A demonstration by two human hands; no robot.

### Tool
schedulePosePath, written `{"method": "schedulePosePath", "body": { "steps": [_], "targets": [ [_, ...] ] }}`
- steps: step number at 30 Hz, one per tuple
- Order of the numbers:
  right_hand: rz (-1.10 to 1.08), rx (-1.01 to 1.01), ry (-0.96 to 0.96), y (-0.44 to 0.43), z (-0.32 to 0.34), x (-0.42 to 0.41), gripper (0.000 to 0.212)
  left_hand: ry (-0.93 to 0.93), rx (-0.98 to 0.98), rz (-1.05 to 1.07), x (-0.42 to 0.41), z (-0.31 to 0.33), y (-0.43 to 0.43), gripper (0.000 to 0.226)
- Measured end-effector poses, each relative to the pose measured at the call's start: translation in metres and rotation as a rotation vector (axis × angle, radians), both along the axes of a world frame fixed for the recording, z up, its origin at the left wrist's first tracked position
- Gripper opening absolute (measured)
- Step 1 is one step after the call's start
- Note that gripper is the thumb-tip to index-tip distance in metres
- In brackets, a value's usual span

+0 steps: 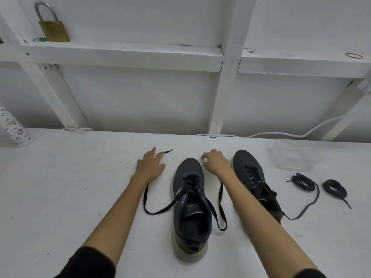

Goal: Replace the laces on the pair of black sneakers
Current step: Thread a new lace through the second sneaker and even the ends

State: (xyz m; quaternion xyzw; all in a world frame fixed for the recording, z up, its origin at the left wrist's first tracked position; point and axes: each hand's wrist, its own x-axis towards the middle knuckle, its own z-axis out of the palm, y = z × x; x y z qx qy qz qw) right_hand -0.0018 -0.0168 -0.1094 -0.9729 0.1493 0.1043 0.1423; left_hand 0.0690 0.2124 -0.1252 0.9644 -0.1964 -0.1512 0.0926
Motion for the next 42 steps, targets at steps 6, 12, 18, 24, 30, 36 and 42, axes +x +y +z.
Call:
{"method": "schedulePosePath", "body": {
  "steps": [6,12,18,24,30,36,42],
  "targets": [
    [-0.107,-0.004,-0.213,0.0,-0.02,0.0,0.02,-0.225,-0.241,0.052,0.007,-0.014,0.0,0.023],
    [-0.338,0.588,-0.57,-0.003,0.029,-0.01,0.03,0.078,-0.79,0.327,-0.015,0.006,0.017,0.027],
    [-0.058,1.15,-0.387,0.005,0.104,-0.089,0.012,0.478,-0.999,0.152,-0.074,0.06,0.044,0.027],
    [0.011,0.984,-0.118,0.01,0.067,-0.139,0.012,0.492,-0.998,0.22,-0.12,0.075,0.044,0.022],
    [-0.051,0.789,-0.22,0.02,0.053,-0.148,0.004,0.376,-0.971,0.124,-0.155,0.078,0.017,0.007],
    [0.095,0.576,-0.295,0.024,0.051,-0.145,0.005,0.05,-0.616,0.028,-0.165,0.061,-0.009,0.003],
    [0.31,0.373,-0.199,0.023,0.062,-0.137,0.006,0.037,-0.635,0.065,-0.168,0.054,-0.019,0.007]
  ]
}}
